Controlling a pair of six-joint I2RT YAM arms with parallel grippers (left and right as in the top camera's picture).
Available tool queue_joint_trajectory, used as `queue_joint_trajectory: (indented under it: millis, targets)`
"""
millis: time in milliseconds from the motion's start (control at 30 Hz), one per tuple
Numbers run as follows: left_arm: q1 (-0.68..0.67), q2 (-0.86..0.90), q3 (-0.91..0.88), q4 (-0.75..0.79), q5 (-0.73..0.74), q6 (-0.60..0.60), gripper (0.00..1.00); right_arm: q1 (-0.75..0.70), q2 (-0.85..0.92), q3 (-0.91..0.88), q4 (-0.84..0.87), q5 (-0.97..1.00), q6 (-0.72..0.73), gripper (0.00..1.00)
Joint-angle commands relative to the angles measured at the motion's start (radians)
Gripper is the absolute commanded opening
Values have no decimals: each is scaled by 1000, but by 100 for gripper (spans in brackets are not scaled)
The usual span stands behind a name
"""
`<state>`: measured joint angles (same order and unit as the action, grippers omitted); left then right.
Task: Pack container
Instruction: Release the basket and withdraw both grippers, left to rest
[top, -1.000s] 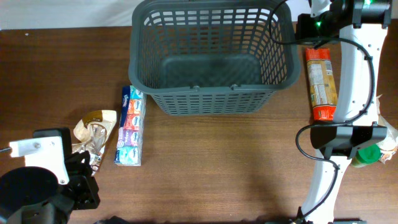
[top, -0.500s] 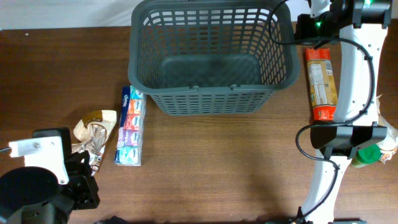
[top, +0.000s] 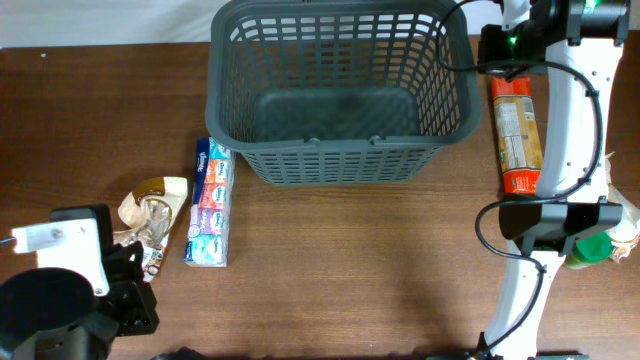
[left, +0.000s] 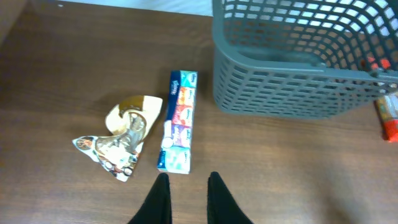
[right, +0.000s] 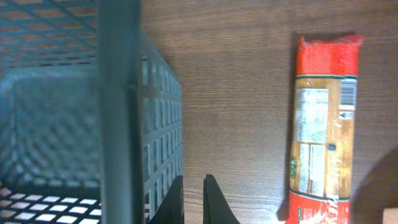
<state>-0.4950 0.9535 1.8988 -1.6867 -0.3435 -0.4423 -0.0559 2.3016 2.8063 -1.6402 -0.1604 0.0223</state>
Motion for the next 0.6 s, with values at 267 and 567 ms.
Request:
queue_joint_trajectory:
  millis: [267,567]
  targets:
    - [1,0,1,0,-266,8,32,0,-355,-6,-59,230,108,15]
    - [1,0,1,0,-585,40,76,-97,-597,-88,-59,233,198,99]
